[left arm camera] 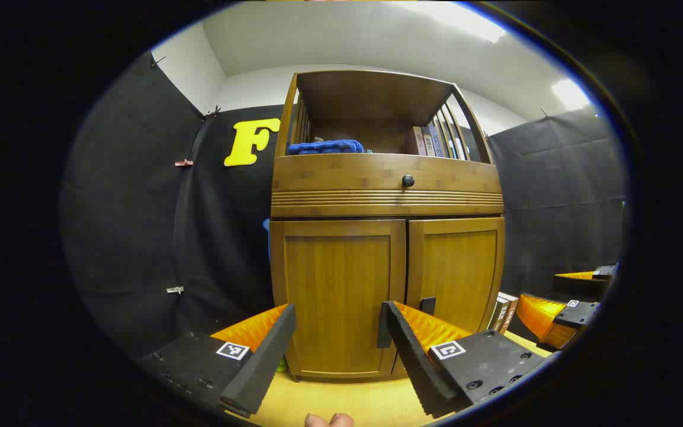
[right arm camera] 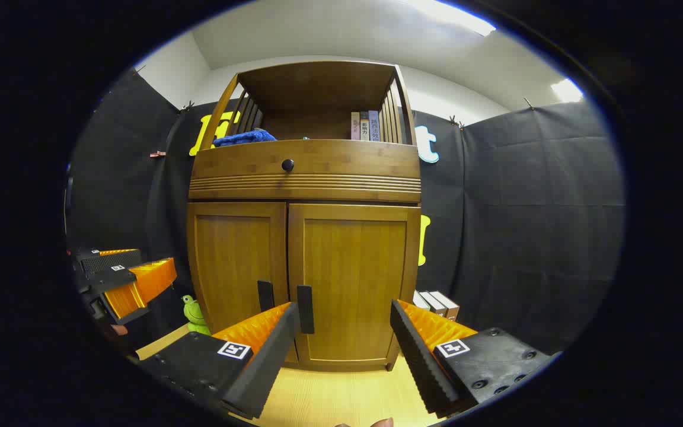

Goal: Open the right door of the double-door shoe cabinet with the right hand, and open the left door with the left hand.

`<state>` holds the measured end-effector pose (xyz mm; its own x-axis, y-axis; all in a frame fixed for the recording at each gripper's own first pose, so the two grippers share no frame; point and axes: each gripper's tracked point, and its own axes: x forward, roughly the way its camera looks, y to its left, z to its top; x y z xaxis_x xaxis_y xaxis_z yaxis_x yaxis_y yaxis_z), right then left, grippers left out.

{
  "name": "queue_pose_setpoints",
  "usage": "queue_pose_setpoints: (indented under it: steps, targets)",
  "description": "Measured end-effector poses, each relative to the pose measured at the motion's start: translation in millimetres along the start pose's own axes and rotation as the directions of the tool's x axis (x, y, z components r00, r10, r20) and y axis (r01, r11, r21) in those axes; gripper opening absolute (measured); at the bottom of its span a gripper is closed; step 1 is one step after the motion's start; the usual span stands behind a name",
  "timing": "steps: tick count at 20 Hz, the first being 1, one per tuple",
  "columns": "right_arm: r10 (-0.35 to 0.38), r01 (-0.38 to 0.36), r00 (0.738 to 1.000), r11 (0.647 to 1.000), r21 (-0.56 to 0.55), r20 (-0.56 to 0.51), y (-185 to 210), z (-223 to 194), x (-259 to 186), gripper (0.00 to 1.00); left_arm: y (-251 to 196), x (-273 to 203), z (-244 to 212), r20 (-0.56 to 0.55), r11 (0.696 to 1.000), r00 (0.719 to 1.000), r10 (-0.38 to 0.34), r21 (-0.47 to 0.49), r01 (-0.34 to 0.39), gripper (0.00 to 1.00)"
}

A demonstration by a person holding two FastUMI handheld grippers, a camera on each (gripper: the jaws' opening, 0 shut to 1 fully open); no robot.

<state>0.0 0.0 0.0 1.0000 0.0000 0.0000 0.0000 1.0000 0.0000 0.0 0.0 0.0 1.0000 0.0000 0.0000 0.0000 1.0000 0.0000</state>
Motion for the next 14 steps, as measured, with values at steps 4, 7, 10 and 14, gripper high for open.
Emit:
queue_pose_setpoints:
  steps: [4,7,10,14]
  targets:
    - [0.009,-0.009,1.0,1.0,0.012,-0.009,8.6,-1.1,4.3,0.98,0.5,-2.6,-6.4,-0.012,1.0,1.0,0.009,0.0,-0.009,0.97]
    - [0.007,-0.007,1.0,1.0,0.015,-0.008,11.6,-0.1,4.6,0.98,1.0,-2.7,-8.8,-0.014,1.0,1.0,0.005,0.001,-0.005,0.95]
    - [0.002,-0.001,1.0,1.0,0.024,-0.006,12.4,3.0,5.9,0.97,0.9,-1.0,-9.8,-0.014,1.0,1.0,-0.005,0.001,0.005,0.95]
    - [-0.001,0.002,1.0,0.999,0.034,-0.014,13.2,1.3,8.2,0.97,0.1,1.3,-10.6,-0.014,1.0,1.0,-0.021,0.004,0.021,0.94]
